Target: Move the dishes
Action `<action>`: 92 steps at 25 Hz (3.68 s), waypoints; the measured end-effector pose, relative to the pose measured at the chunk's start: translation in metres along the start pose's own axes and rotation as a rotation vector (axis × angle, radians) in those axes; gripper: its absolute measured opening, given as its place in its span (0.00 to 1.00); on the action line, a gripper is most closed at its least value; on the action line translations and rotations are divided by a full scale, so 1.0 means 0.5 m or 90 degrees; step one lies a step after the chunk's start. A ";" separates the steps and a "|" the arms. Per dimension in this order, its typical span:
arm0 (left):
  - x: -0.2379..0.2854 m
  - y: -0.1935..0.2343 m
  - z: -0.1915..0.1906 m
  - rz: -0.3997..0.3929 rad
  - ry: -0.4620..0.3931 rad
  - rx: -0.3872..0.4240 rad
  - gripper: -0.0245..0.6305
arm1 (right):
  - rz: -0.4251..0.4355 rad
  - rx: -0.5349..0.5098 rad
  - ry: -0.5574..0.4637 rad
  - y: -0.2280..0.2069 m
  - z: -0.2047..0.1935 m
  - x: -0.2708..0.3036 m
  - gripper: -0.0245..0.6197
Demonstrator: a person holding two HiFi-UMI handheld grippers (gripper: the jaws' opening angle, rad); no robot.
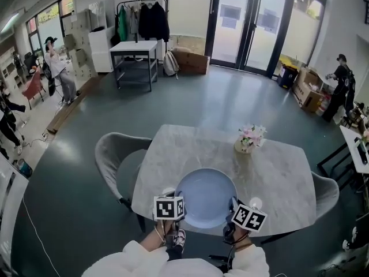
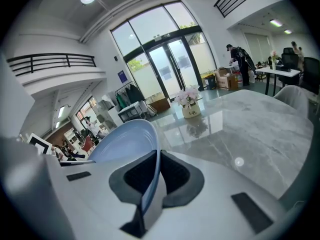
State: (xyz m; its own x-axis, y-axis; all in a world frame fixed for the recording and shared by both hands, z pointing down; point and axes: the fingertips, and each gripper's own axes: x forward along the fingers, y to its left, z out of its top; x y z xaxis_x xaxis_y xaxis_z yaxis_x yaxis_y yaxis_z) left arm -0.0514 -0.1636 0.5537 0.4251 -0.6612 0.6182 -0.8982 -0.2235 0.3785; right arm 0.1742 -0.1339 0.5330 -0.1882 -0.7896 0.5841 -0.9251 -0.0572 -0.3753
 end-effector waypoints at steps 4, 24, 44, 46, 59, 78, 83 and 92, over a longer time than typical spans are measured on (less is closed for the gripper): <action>0.052 0.015 0.037 -0.010 0.003 -0.002 0.11 | -0.008 -0.002 0.001 0.000 0.032 0.050 0.16; 0.232 0.057 0.143 -0.032 0.063 -0.005 0.11 | -0.049 0.045 0.026 -0.026 0.116 0.218 0.16; 0.343 0.035 0.170 0.009 0.097 -0.009 0.11 | -0.028 0.054 0.071 -0.106 0.174 0.335 0.16; 0.359 0.040 0.183 0.012 0.095 -0.012 0.11 | -0.023 0.050 0.072 -0.107 0.188 0.356 0.16; 0.511 0.111 0.241 0.050 0.086 -0.027 0.11 | -0.003 0.037 0.067 -0.126 0.230 0.540 0.16; 0.685 0.166 0.265 0.071 0.088 -0.024 0.12 | -0.046 0.033 0.065 -0.182 0.229 0.693 0.16; 0.704 0.162 0.273 0.076 0.089 -0.013 0.12 | -0.063 0.027 0.070 -0.194 0.232 0.708 0.16; 0.725 0.159 0.277 0.081 0.095 -0.003 0.12 | -0.081 0.022 0.075 -0.209 0.233 0.726 0.16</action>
State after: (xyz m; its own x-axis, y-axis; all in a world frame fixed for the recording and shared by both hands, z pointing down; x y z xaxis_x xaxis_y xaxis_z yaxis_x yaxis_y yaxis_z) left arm 0.0157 -0.5203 0.7127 0.3200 -0.5701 0.7566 -0.9455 -0.1413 0.2935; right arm 0.2409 -0.4857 0.7004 -0.1089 -0.6977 0.7081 -0.9323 -0.1754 -0.3162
